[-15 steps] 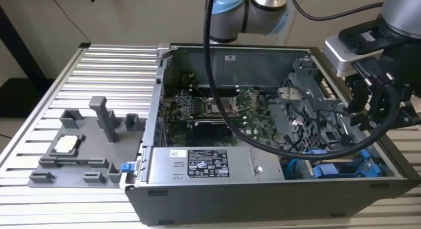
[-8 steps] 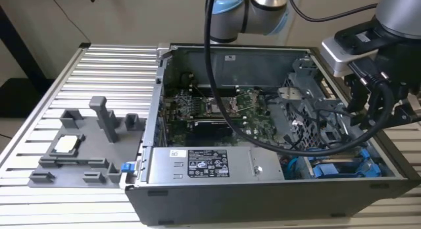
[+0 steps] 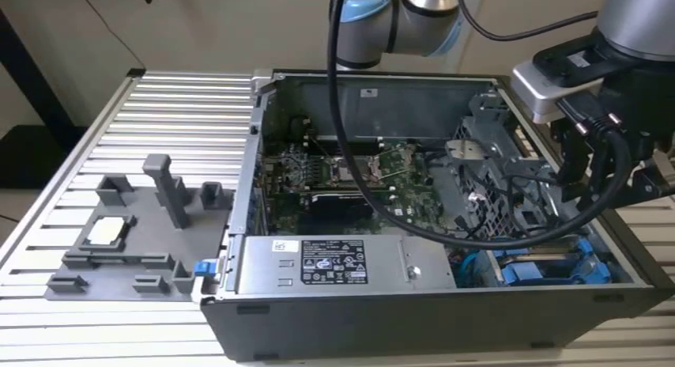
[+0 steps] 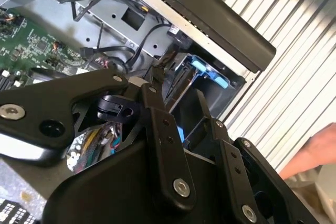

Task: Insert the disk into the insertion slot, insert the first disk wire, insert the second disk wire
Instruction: 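Insert the first disk wire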

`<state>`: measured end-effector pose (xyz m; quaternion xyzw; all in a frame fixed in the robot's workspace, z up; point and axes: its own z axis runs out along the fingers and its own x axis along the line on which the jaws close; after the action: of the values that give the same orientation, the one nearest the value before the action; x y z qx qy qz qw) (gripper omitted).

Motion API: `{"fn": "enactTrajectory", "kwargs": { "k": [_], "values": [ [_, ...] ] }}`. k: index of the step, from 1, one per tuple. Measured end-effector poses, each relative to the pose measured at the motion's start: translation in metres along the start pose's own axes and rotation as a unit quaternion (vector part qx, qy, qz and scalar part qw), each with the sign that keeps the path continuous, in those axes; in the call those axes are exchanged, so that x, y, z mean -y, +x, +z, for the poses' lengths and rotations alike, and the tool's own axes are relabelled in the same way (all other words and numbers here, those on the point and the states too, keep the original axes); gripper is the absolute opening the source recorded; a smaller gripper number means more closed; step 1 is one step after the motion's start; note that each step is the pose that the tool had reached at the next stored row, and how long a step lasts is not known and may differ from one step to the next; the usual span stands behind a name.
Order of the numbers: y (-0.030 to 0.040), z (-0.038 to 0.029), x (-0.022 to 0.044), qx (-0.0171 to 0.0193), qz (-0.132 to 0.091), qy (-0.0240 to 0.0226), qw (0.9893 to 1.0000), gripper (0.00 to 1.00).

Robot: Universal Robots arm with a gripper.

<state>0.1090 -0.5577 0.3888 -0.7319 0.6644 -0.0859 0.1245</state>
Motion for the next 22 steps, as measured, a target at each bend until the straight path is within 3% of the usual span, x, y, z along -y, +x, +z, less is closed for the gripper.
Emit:
{"fn": "enactTrajectory", "kwargs": {
  "k": [10, 13, 16, 18, 22],
  "values": [
    [-0.0002, -0.0005, -0.0012, -0.0001, 0.000, 0.0000, 1.0000, 0.40],
    [-0.0002, -0.0005, -0.0013, 0.0000, 0.000, 0.0000, 1.0000, 0.26],
    [-0.0002, -0.0005, -0.0013, -0.0001, 0.000, 0.0000, 1.0000, 0.26],
    [-0.0002, -0.0005, -0.0014, -0.0001, 0.000, 0.0000, 1.0000, 0.19],
    [-0.0003, -0.0006, -0.0015, -0.0001, 0.000, 0.0000, 1.0000, 0.19]
  ]
}}
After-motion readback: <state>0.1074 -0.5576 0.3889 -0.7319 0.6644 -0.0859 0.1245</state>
